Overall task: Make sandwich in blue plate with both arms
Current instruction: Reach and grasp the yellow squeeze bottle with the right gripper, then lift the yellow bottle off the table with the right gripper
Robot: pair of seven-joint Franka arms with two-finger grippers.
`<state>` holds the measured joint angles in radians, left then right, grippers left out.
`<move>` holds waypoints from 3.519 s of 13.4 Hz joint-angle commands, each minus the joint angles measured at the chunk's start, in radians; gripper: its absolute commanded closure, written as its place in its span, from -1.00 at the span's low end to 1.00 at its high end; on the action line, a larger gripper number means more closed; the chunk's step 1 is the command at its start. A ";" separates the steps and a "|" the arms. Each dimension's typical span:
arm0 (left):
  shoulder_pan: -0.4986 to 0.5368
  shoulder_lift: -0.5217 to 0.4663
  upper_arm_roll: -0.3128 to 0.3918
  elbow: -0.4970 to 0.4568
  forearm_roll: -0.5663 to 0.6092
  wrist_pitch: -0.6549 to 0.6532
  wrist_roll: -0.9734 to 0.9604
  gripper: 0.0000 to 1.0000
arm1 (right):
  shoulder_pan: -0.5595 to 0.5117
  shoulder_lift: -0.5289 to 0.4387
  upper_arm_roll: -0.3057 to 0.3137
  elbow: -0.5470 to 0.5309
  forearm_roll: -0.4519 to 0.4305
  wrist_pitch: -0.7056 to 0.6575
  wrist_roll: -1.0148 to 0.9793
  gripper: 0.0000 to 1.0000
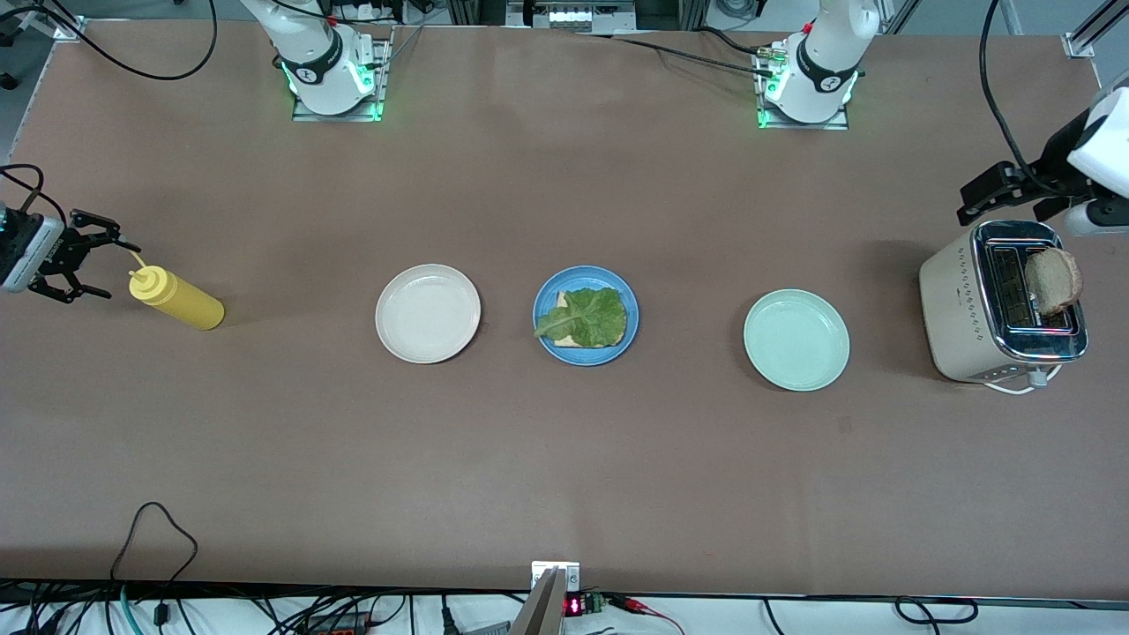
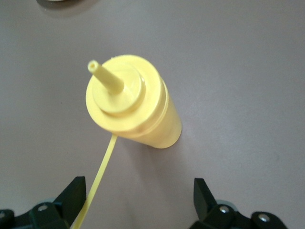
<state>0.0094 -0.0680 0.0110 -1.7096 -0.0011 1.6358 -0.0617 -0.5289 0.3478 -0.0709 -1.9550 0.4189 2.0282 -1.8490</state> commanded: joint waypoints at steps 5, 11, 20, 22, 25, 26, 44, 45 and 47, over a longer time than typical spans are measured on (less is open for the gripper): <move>0.017 -0.001 -0.015 0.010 -0.011 -0.011 0.013 -1.00 | -0.052 0.048 0.042 0.011 0.034 -0.022 -0.047 -1.00; 0.017 -0.003 -0.016 0.008 -0.011 -0.028 0.026 -1.00 | -0.063 0.105 0.054 0.008 0.101 -0.020 -0.122 -1.00; 0.020 -0.033 -0.026 -0.054 -0.011 0.022 0.014 -1.00 | -0.066 0.126 0.109 0.010 0.121 0.006 -0.125 -1.00; 0.020 -0.026 -0.026 -0.050 -0.011 0.028 0.016 -1.00 | -0.068 0.126 0.111 0.016 0.156 0.029 -0.125 -1.00; 0.017 -0.003 -0.028 -0.044 -0.011 0.039 0.014 -1.00 | -0.082 0.128 0.111 0.022 0.222 0.090 -0.130 -1.00; 0.017 -0.003 -0.028 -0.044 -0.011 0.039 0.017 -1.00 | -0.082 0.131 0.111 0.024 0.240 0.096 -0.130 -1.00; 0.024 -0.018 -0.022 -0.041 -0.011 0.016 0.026 -1.00 | -0.079 0.166 0.171 -0.004 0.274 0.090 -0.139 0.01; 0.024 -0.018 -0.019 -0.039 -0.011 0.015 0.026 -1.00 | -0.079 0.166 0.175 -0.004 0.274 0.092 -0.139 0.27; 0.024 -0.023 -0.019 -0.039 -0.011 0.012 0.026 -1.00 | -0.077 0.165 0.177 -0.002 0.274 0.093 -0.137 0.77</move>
<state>0.0260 -0.0717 -0.0068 -1.7484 -0.0012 1.6648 -0.0549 -0.5911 0.5161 0.0868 -1.9505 0.6725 2.1148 -1.9647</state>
